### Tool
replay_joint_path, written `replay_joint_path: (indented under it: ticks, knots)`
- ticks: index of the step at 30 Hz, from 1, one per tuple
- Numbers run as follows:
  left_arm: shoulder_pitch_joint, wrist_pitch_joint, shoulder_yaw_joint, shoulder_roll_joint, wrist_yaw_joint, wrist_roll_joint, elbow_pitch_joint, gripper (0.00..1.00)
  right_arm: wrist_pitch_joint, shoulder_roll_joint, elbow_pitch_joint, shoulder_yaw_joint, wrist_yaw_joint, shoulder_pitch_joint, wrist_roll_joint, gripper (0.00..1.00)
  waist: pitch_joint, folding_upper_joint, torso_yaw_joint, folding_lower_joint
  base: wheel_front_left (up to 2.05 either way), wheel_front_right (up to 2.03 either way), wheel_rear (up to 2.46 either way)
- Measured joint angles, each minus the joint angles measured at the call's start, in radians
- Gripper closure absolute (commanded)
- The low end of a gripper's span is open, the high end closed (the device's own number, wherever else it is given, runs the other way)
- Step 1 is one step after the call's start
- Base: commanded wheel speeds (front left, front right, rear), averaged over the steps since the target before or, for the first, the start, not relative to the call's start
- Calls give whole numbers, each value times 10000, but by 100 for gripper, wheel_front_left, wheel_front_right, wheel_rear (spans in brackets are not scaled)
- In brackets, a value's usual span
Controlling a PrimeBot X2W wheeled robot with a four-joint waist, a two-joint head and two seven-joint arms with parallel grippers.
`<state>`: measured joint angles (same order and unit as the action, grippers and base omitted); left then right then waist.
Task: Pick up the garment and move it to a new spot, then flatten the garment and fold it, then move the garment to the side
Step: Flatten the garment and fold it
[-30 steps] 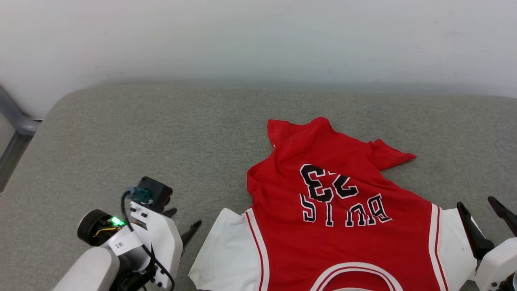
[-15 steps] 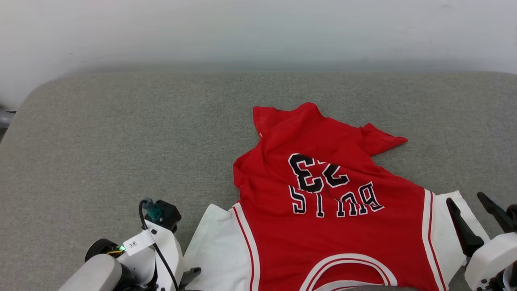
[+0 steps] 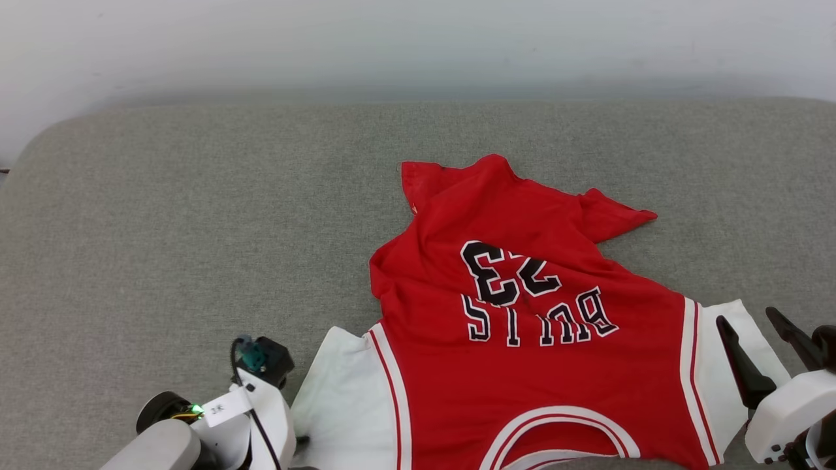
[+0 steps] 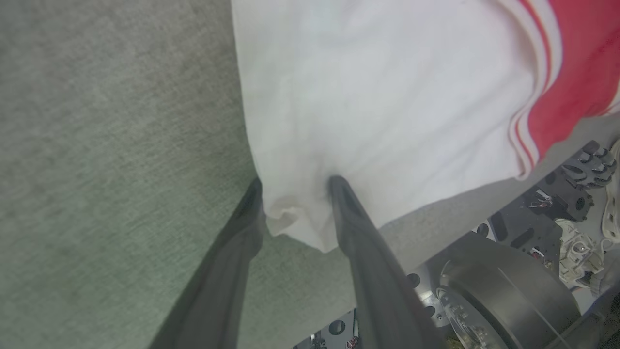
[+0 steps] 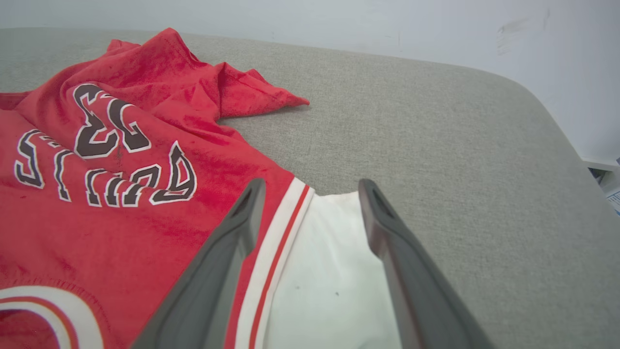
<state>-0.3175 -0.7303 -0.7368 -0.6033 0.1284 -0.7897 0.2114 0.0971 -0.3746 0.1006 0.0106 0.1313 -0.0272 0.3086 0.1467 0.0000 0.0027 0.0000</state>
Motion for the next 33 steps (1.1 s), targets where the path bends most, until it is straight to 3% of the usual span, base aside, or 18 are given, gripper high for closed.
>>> replay_joint_path:
  ticks: [6,14,17,25,33]
  knots:
    - [21,1277,474,31,-65,-173,351,100,54,-219,-36,105,0,15,35,0,-303,0,68,0,0,0,0]
    - [-7,2531,1415,-251,-510,-247,-140,100,920,-1338,-548,111,0,138,280,0,-728,0,186,0,0,0,0]
    - [15,2817,1616,-405,-642,-245,-307,100,1657,-1912,-780,-65,0,257,646,0,-820,0,220,0,0,0,0]
    - [260,3308,1889,-525,-934,-224,-736,100,4878,-3586,-1559,-1101,0,895,2351,0,-872,0,291,0,0,0,0]
    - [262,3421,1745,-483,-1110,38,-1093,100,6086,-3831,-1047,-1521,0,856,3087,0,-671,0,408,0,0,0,0]
